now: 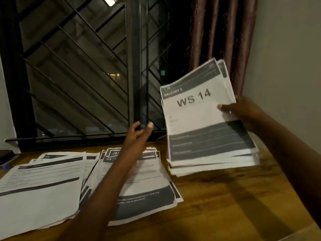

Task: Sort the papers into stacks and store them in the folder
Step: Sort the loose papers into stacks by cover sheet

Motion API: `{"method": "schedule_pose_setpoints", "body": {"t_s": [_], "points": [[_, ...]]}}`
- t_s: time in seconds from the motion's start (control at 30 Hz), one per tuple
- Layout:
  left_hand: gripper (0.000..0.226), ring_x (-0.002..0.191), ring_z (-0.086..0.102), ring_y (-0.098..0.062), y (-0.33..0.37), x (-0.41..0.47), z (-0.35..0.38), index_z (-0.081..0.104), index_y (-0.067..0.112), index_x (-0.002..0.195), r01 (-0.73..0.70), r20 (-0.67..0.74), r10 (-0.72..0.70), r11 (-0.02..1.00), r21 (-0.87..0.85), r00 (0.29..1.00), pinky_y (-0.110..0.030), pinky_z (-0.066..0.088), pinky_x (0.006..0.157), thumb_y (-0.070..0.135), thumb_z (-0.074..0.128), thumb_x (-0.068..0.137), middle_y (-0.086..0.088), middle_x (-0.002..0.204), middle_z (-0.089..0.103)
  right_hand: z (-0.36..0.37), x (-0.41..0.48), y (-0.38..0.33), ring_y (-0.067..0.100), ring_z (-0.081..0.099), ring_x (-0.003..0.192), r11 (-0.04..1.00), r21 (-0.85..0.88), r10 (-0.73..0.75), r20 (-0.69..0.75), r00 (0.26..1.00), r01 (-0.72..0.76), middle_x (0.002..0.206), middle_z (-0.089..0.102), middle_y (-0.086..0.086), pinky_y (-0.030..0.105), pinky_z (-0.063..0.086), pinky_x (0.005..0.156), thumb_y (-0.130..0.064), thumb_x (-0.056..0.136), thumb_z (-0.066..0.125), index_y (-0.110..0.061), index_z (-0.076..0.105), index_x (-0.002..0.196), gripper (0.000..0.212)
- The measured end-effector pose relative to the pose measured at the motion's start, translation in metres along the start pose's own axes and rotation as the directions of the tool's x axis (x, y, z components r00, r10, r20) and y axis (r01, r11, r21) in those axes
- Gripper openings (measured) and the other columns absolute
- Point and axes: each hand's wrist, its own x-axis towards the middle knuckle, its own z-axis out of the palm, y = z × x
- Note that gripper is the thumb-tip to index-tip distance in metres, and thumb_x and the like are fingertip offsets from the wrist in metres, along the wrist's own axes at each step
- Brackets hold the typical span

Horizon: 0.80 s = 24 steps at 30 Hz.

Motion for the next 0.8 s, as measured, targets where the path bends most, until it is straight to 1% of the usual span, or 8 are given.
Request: {"method": "schedule_pose_setpoints", "body": {"t_s": [0.07,0.13,0.23,0.33,0.47,0.6,0.7,0.8], "points": [[0.089,0.124,0.055,-0.027,0.029,0.005,-0.021,0.036,0.027,0.146,0.011,0.007,-0.01,0.991,-0.135,1.0,-0.052,0.047,0.101,0.058,0.068,0.069,-0.006,0.139,0.054,0.024,-0.009,-0.021,0.027,0.062,0.097,0.993,0.101,-0.061,0.039,0.997,0.057,0.121,0.063,0.015,0.034,0.052,0.084,-0.01,0.087,0.066,-0.002,0.056,0.128,0.043],[0.062,0.115,0.062,-0.03,0.059,0.008,-0.042,0.051,0.018,0.134,-0.016,0.024,0.021,0.981,-0.195,0.999,-0.046,0.051,0.095,0.047,0.066,0.082,-0.008,0.123,0.067,0.055,-0.026,-0.036,0.026,0.063,0.104,0.978,0.179,-0.123,0.09,0.988,0.106,0.121,0.064,0.011,0.038,0.052,0.09,-0.012,0.087,0.066,-0.006,0.057,0.128,0.043],[0.02,0.101,0.069,-0.027,0.1,0.0,-0.075,0.067,0.017,0.109,-0.081,-0.037,0.077,0.988,-0.135,0.996,-0.046,0.052,0.088,0.026,0.063,0.092,-0.005,0.106,0.075,0.103,-0.055,-0.046,0.023,0.063,0.103,0.947,0.292,-0.168,0.105,0.98,0.132,0.116,0.064,0.004,0.038,0.054,0.088,-0.014,0.089,0.064,-0.01,0.055,0.128,0.04],[0.028,0.1,0.071,-0.028,0.122,-0.016,-0.1,0.064,0.011,0.121,-0.129,-0.094,0.117,0.983,-0.13,0.989,-0.048,0.058,0.083,0.013,0.061,0.093,-0.012,0.115,0.072,0.148,-0.082,-0.059,0.018,0.062,0.103,0.899,0.409,-0.233,0.139,0.962,0.158,0.111,0.062,-0.004,0.036,0.054,0.089,-0.013,0.093,0.058,-0.018,0.053,0.126,0.034],[0.021,0.085,0.074,-0.018,0.143,-0.033,-0.114,0.065,0.017,0.106,-0.271,-0.204,0.26,0.962,-0.031,0.944,-0.034,0.061,0.069,0.002,0.055,0.095,-0.003,0.102,0.074,0.184,-0.103,-0.09,0.004,0.063,0.091,0.827,0.508,-0.333,0.098,0.938,0.24,0.1,0.064,-0.012,0.027,0.055,0.083,-0.009,0.095,0.053,-0.026,0.054,0.115,0.026],[0.022,0.092,0.072,-0.019,0.149,-0.041,-0.123,0.062,0.023,0.104,-0.323,-0.205,0.324,0.946,0.037,0.924,-0.037,0.06,0.077,0.004,0.059,0.093,-0.002,0.106,0.073,0.191,-0.107,-0.108,-0.002,0.062,0.08,0.799,0.525,-0.395,0.088,0.915,0.294,0.092,0.061,-0.019,0.014,0.054,0.067,-0.002,0.092,0.053,-0.035,0.05,0.103,0.036],[0.029,0.089,0.073,-0.018,0.123,-0.047,-0.136,0.062,0.018,0.116,-0.279,-0.204,0.29,0.957,0.079,0.935,-0.033,0.06,0.072,0.012,0.068,0.089,-0.003,0.106,0.074,0.195,-0.111,-0.091,0.009,0.067,0.084,0.83,0.503,-0.36,0.152,0.92,0.242,0.095,0.067,-0.009,0.024,0.058,0.068,-0.001,0.085,0.063,-0.03,0.054,0.109,0.039],[0.024,0.085,0.073,-0.017,0.095,-0.051,-0.144,0.063,0.023,0.111,-0.199,-0.183,0.22,0.972,0.126,0.958,-0.035,0.059,0.072,0.018,0.069,0.088,-0.001,0.103,0.075,0.2,-0.115,-0.075,0.019,0.067,0.096,0.86,0.482,-0.302,0.213,0.929,0.169,0.107,0.069,-0.001,0.039,0.058,0.081,-0.008,0.084,0.067,-0.027,0.057,0.114,0.036]]}}
